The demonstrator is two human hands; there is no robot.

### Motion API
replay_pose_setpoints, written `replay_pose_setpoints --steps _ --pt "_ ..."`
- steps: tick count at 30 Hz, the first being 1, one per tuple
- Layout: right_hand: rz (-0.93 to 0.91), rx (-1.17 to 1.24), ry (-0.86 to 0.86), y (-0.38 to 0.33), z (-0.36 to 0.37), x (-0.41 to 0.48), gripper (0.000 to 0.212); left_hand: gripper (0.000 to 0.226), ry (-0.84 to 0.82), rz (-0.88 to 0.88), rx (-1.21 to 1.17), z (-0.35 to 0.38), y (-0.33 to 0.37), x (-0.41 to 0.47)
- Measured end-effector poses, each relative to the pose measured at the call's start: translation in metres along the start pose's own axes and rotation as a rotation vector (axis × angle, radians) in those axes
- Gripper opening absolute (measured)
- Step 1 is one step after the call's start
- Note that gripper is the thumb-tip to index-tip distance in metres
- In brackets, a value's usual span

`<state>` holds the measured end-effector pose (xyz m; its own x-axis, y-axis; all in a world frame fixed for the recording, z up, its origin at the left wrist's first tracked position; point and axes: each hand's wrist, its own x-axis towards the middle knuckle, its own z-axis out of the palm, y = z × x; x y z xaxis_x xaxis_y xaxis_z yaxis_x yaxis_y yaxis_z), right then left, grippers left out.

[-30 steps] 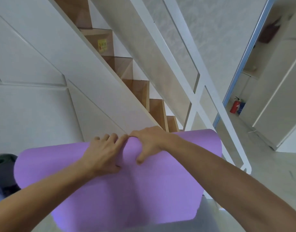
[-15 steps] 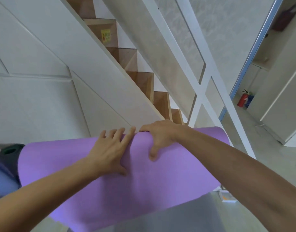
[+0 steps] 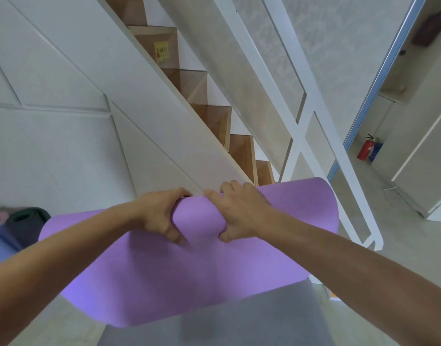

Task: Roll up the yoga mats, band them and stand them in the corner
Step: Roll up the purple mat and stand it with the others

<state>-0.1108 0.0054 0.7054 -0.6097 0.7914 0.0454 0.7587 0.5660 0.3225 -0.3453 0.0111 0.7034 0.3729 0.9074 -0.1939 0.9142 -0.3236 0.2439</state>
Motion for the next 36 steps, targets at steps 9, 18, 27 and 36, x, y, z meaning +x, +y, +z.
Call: replay_pose_setpoints --steps 9,18,27,36 --pt "0.124 0.49 -0.238 0.023 -0.014 0.001 0.085 0.13 0.476 0.106 0.54 0.051 0.037 -0.007" --pt "-0.001 -0.023 -0.087 -0.011 0.003 -0.018 0.131 0.099 0.108 0.059 0.161 0.007 0.033 -0.003" --pt "0.195 0.43 -0.152 0.002 -0.008 -0.009 0.094 0.156 0.335 0.169 0.64 0.045 0.033 -0.02" --pt "0.214 0.712 -0.284 -0.007 -0.005 -0.013 0.086 0.114 0.486 0.271 0.661 0.061 0.011 -0.009"
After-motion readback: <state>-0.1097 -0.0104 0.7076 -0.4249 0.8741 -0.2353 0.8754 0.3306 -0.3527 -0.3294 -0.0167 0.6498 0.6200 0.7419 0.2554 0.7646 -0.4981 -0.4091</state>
